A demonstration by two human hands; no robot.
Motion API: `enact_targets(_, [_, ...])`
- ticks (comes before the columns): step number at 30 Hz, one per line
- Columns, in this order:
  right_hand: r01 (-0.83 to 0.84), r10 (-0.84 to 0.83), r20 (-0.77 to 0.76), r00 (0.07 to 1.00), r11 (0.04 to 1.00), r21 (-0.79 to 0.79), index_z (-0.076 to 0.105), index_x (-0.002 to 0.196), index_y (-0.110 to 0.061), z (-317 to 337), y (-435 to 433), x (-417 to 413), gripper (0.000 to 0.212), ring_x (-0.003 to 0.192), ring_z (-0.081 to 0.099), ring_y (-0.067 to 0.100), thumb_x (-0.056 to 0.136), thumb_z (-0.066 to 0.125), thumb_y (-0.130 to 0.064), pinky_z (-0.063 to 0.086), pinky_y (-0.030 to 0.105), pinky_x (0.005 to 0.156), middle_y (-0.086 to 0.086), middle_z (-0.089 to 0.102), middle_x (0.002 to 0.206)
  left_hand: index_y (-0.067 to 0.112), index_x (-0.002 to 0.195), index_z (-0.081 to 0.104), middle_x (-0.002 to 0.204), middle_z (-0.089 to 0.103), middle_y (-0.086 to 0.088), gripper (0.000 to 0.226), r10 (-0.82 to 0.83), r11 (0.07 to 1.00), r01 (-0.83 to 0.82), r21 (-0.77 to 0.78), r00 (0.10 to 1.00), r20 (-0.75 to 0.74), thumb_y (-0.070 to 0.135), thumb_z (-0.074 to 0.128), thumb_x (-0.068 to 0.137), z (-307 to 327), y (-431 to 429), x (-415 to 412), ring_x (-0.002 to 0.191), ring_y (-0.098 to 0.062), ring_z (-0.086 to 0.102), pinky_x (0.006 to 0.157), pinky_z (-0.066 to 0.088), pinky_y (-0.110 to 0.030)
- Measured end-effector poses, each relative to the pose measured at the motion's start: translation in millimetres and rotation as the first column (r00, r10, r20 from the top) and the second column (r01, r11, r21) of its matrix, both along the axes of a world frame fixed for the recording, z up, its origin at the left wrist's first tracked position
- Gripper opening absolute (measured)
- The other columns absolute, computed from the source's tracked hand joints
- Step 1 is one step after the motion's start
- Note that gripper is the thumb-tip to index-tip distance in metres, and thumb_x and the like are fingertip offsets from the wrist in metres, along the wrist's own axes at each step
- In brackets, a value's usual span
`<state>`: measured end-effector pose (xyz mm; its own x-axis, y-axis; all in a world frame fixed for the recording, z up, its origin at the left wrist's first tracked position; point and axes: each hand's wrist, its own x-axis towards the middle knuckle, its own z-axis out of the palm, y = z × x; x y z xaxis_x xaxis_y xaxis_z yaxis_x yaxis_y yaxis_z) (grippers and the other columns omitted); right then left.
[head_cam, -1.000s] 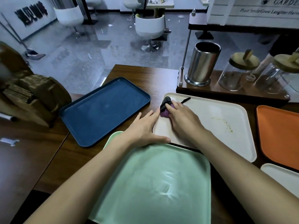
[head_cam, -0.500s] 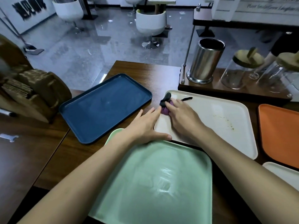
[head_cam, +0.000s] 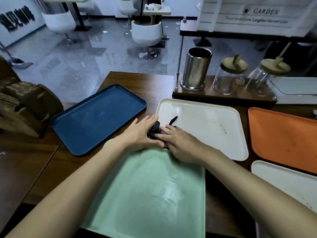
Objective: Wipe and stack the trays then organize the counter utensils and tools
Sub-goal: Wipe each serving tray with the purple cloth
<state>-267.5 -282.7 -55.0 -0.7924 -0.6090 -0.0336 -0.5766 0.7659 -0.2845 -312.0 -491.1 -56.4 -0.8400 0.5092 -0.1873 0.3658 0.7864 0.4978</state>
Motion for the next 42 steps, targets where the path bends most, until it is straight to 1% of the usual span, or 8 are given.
enact_targets(4, [0.079, -0.079, 0.020, 0.997, 0.997, -0.023, 0.044, 0.149, -0.030, 2.5, 12.9, 16.2, 0.054, 0.139, 0.034, 0.021, 0.099, 0.030, -0.041, 0.031, 0.041, 0.115, -0.003, 0.043, 0.151, 0.027, 0.164, 0.002, 0.171, 0.006, 0.009, 0.136, -0.008, 0.999, 0.008, -0.054, 1.000, 0.002, 0.096, 0.049, 0.056, 1.3, 0.1, 1.6, 0.156, -0.008, -0.003, 0.126, -0.004, -0.043])
enact_targets(8, [0.220, -0.222, 0.065, 0.973, 0.975, 0.033, 0.026, 0.158, -0.034, 1.3, 44.0, 25.3, 0.049, 0.155, 0.004, 0.016, 0.109, 0.025, -0.039, 0.006, 0.034, 0.124, -0.003, 0.012, 0.168, 0.027, 0.164, 0.000, 0.170, 0.002, 0.011, 0.127, 0.006, 0.997, -0.006, -0.073, 1.000, 0.011, 0.088, 0.060, 0.069, 2.6, 1.2, 4.1, 0.155, -0.006, -0.004, 0.127, -0.006, -0.041])
enact_targets(16, [0.526, -0.529, 0.004, 0.849, 0.845, 0.097, 0.022, 0.159, -0.027, 5.9, 102.5, 8.2, 0.052, 0.155, 0.006, 0.021, 0.109, 0.020, -0.037, 0.006, 0.039, 0.124, 0.003, 0.014, 0.168, 0.028, 0.164, 0.002, 0.170, 0.004, 0.013, 0.119, 0.022, 0.998, -0.020, -0.058, 1.000, 0.021, 0.077, 0.066, 0.077, 5.8, 2.5, 6.7, 0.155, -0.004, -0.004, 0.126, -0.007, -0.040])
enact_targets(24, [0.559, -0.562, 0.010, 0.827, 0.825, 0.088, 0.019, 0.160, -0.021, 0.0, 76.1, 8.4, 0.056, 0.155, 0.001, 0.024, 0.106, 0.019, -0.038, 0.002, 0.040, 0.125, 0.010, 0.007, 0.168, 0.028, 0.164, 0.000, 0.170, 0.005, 0.010, 0.122, 0.036, 0.997, -0.035, -0.064, 0.999, 0.008, 0.079, 0.066, 0.075, 4.1, 5.3, 7.1, 0.156, -0.009, -0.001, 0.127, -0.006, -0.045])
enact_targets(28, [0.367, -0.367, 0.046, 0.929, 0.930, 0.006, 0.027, 0.158, -0.022, 5.6, 13.2, 17.7, 0.065, 0.154, 0.007, 0.024, 0.099, 0.010, -0.042, 0.005, 0.040, 0.124, 0.009, 0.014, 0.167, 0.025, 0.164, 0.002, 0.170, 0.008, 0.009, 0.131, 0.026, 0.996, -0.025, -0.082, 1.000, 0.018, 0.089, 0.056, 0.063, 3.9, 6.1, 5.0, 0.157, -0.011, 0.000, 0.127, -0.003, -0.047])
enact_targets(33, [0.268, -0.263, 0.063, 0.963, 0.959, -0.091, 0.036, 0.154, -0.028, 8.7, -26.7, 23.0, 0.063, 0.152, 0.009, 0.016, 0.099, 0.010, -0.041, 0.002, 0.034, 0.124, 0.001, 0.020, 0.166, 0.021, 0.163, 0.011, 0.165, 0.029, 0.007, 0.121, 0.029, 0.999, -0.029, -0.042, 1.000, -0.004, 0.077, 0.041, 0.059, 2.7, 6.1, 1.4, 0.156, -0.011, 0.007, 0.127, 0.001, -0.047])
enact_targets(37, [0.283, -0.281, 0.053, 0.958, 0.957, -0.055, 0.031, 0.157, -0.030, 5.1, -13.5, 28.6, 0.062, 0.154, 0.005, 0.014, 0.102, 0.009, -0.048, 0.001, 0.035, 0.124, -0.001, 0.016, 0.168, 0.024, 0.164, 0.006, 0.170, 0.014, 0.010, 0.126, 0.030, 0.998, -0.031, -0.054, 0.999, -0.011, 0.085, 0.041, 0.060, 0.5, 4.1, 2.9, 0.156, -0.010, 0.004, 0.127, 0.001, -0.044])
enact_targets(42, [0.412, -0.413, 0.048, 0.910, 0.911, 0.024, 0.023, 0.159, -0.028, 7.3, 23.3, 42.8, 0.053, 0.154, 0.000, 0.014, 0.108, 0.017, -0.042, -0.001, 0.034, 0.124, -0.001, 0.011, 0.168, 0.029, 0.164, 0.001, 0.170, 0.004, 0.013, 0.128, 0.006, 0.999, -0.006, -0.052, 1.000, -0.002, 0.088, 0.060, 0.067, 1.8, 2.4, 3.6, 0.156, -0.009, 0.001, 0.127, -0.002, -0.045])
